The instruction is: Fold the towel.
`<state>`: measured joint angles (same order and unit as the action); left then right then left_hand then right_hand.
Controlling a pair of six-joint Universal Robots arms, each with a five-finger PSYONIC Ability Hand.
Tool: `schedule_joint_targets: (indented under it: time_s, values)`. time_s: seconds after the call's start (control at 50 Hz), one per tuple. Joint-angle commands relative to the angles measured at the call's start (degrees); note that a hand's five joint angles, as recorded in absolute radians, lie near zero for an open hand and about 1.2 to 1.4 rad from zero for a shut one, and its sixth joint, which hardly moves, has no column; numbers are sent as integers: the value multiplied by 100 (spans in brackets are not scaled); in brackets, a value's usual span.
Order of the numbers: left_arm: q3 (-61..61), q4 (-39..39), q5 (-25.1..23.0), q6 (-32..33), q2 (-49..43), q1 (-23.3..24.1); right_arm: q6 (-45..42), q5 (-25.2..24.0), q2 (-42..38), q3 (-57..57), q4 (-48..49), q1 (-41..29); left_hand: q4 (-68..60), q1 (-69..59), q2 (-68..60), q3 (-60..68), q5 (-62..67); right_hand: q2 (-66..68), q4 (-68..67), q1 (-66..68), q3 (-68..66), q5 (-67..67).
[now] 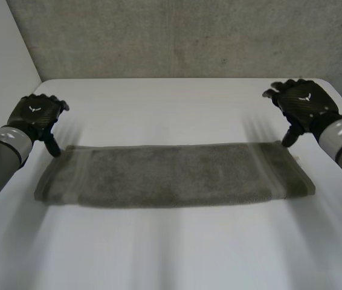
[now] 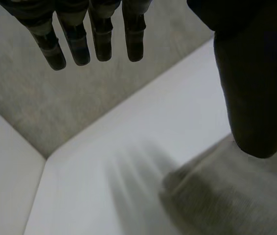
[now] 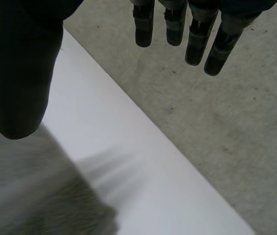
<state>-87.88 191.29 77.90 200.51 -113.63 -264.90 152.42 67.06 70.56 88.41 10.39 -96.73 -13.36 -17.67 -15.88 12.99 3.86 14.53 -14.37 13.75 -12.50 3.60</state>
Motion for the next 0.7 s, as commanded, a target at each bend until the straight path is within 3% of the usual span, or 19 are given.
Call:
schedule_joint_targets:
  time_s: [0.02,0.2,0.44,0.5,0.54,0.56,0.58,0.62,0.7]
  values:
    - [-1019,584,-196,-687,1016,491,-2,-185,512,1258,-73,286,336,292,113,-299,90,-453,437,-375,250,-360]
    - [-1864,1603,-214,-1373,1335,835,-686,-738,-5,1653,59,980,336,241,62,-299,140,42,437,119,250,135]
    - [-2208,1930,-223,-1427,1370,826,-1321,-809,-701,1583,226,1227,336,258,79,-299,123,1288,437,1366,250,1381]
    - [-2225,1938,-223,-1427,1361,800,-1329,-809,-763,1557,349,1245,336,258,79,-299,123,2399,437,2476,250,2491]
    - [-2225,1938,-223,-1427,1352,791,-1312,-817,-815,1530,480,1245,336,258,79,-299,123,4389,437,4467,250,4482]
    - [-2225,1938,-223,-1427,1352,791,-1312,-817,-815,1530,481,1245,336,258,79,-299,123,4400,437,4478,250,4493]
    - [-2225,1938,-223,-1427,1344,791,-1303,-826,-824,1513,525,1253,336,258,79,-299,123,5716,437,5793,250,5809]
    - [-2225,1938,-223,-1427,1343,791,-1303,-844,-824,1486,534,1253,336,258,79,-299,123,6539,437,6617,250,6632]
    - [-2260,1938,-223,-1427,1352,791,-1312,-870,-833,1407,455,1419,336,275,96,-299,107,6547,437,6625,250,6640]
